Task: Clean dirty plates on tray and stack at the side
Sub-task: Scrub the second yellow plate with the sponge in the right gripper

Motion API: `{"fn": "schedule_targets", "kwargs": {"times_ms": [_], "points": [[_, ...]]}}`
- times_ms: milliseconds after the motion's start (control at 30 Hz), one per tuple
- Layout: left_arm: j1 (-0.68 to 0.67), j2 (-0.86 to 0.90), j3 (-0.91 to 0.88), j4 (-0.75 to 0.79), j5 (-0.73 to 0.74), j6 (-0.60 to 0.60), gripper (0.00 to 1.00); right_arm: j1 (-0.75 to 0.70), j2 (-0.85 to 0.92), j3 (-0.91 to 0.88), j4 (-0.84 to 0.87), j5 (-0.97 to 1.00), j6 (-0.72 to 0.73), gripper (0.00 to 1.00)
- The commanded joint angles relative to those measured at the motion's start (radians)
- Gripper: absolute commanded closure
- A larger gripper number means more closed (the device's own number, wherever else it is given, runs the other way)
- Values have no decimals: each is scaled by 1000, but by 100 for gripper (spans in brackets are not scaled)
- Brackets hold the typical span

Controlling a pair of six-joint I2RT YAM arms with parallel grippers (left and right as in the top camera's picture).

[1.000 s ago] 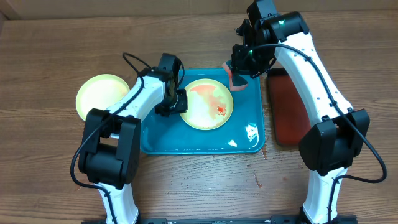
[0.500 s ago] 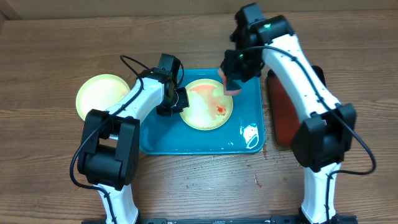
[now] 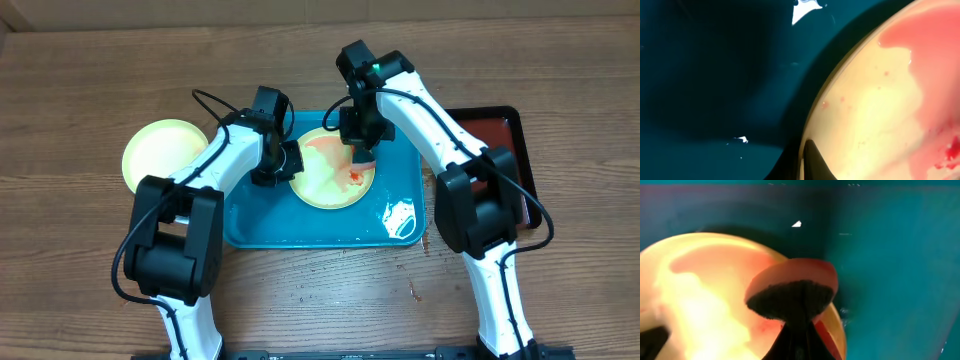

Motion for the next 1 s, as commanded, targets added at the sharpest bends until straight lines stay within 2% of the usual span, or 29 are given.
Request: {"fn": "schedule_targets", "kwargs": {"times_ms": [0, 333, 500, 700, 967], "points": [[16, 19, -31, -3, 88, 40, 96, -3, 15, -27, 19, 27, -14, 96], [51, 19, -31, -19, 128, 78, 96, -3, 15, -224, 110, -63, -36, 96], [51, 19, -31, -20, 131, 79, 96, 8, 15, -307, 156, -275, -116, 96], [52, 19, -31, -19, 134, 78, 96, 63, 15, -330, 173, -503, -267, 96], [52, 19, -31, -19, 134, 78, 96, 79, 14, -319, 140, -515, -278, 96]]}}
